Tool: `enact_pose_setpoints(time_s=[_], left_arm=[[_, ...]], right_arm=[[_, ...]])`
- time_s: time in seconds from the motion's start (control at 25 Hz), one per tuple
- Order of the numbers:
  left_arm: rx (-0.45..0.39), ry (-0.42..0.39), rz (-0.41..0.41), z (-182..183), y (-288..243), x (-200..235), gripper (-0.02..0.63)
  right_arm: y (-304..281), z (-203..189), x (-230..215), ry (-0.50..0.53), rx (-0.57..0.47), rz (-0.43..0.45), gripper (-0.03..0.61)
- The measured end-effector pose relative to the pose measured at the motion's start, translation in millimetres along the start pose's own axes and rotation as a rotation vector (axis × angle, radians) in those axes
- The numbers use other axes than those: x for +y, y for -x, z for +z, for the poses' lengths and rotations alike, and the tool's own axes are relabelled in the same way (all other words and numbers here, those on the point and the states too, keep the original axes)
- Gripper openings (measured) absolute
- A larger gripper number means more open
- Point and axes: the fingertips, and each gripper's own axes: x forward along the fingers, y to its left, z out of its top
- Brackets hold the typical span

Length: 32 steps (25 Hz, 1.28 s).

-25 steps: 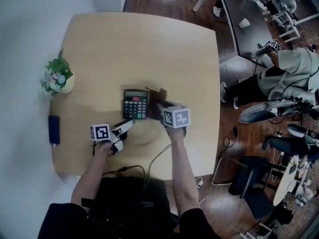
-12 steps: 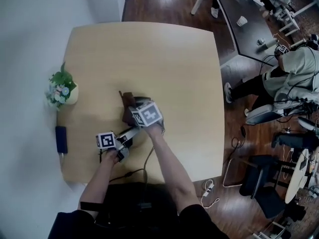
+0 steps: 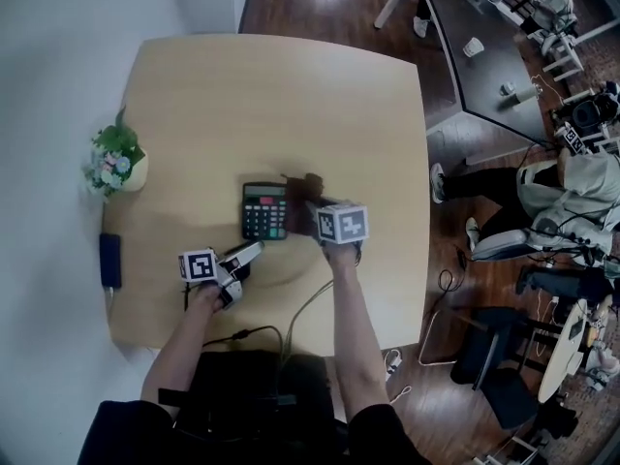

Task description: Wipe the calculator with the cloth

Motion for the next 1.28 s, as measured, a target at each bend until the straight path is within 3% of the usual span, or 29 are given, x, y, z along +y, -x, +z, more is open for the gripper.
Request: enact_pose_setpoints(time_s=[0.12, 0.24, 0.36, 0.48, 0.72, 0.92, 1.04, 1.2, 1.28], left_arm=[[-0.003, -0.013, -0.050, 2, -5, -7, 0.161], [-0.004, -0.043, -0.065, 6, -3, -5, 0.161], [-0.011, -0.050, -0.061, 6, -2, -2, 0.161], [-0.014, -0.022, -0.047, 3, -4, -2, 0.161], [-0.019, -0.073, -0.105, 9, -4, -12, 0.146], [-0.080, -0.019, -0.173, 8, 2, -21, 0.144], [-0.106, -0.063, -0.170, 6, 17, -19, 0.143], [-0.114, -0.124, -0.117, 3, 43, -15, 0.144], [-0.108, -0.151, -0.069, 2, 56, -10, 0.144]], right_arm=[[12, 19, 19, -0.005, -0.081, 0.050, 0.066], [1, 45, 81, 0.027, -0.145, 0.214, 0.066], [-23, 48, 129, 0.064, -0.120, 0.329, 0.066], [-42, 31, 119, 0.088, -0.045, 0.278, 0.067], [-22, 7, 36, -0.003, -0.020, 0.103, 0.070], [6, -4, -12, 0.015, 0.005, -0.045, 0.067], [12, 17, 13, 0.196, -0.009, -0.062, 0.067], [-3, 65, 71, 0.589, -0.060, -0.114, 0.067], [-17, 72, 95, 0.798, -0.030, -0.156, 0.067]])
